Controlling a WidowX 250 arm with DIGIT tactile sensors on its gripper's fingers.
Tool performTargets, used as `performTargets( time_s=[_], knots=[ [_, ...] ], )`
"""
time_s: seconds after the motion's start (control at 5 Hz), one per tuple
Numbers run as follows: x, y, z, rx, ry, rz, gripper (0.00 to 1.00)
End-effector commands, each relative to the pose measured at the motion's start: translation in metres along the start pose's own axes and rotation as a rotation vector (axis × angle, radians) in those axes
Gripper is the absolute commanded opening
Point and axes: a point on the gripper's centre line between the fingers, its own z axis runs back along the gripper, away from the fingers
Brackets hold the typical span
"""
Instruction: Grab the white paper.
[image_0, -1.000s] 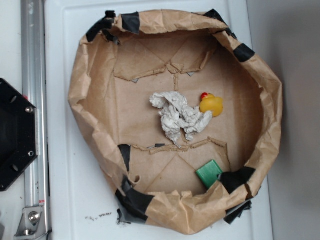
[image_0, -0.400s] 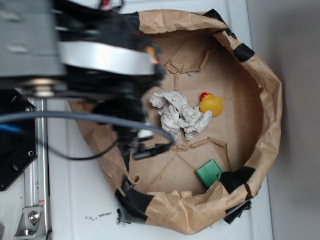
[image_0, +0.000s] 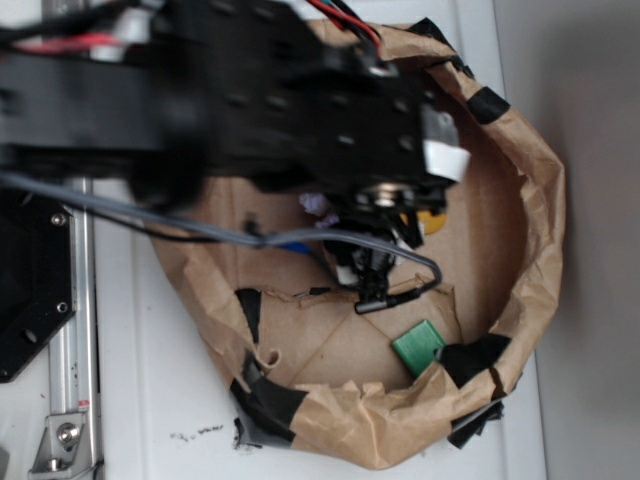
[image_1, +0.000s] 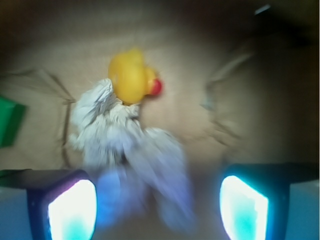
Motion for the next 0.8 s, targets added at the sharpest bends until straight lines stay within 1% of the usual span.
performTargets(
  time_s=[0.0,0.2,0.4,0.6],
  knots=[
    [0.006,-0.027,-0.021,0.001,0.05,-0.051,0.0],
    [0.002,-0.016,0.013,-0.008,0.021,-0.02,0.0],
    [-0.01,-0.007,0.057,-0.001,-0.004,0.011,0.0],
    [-0.021,0.005,0.106,0.035,-0.047,0.05,0.0]
  ],
)
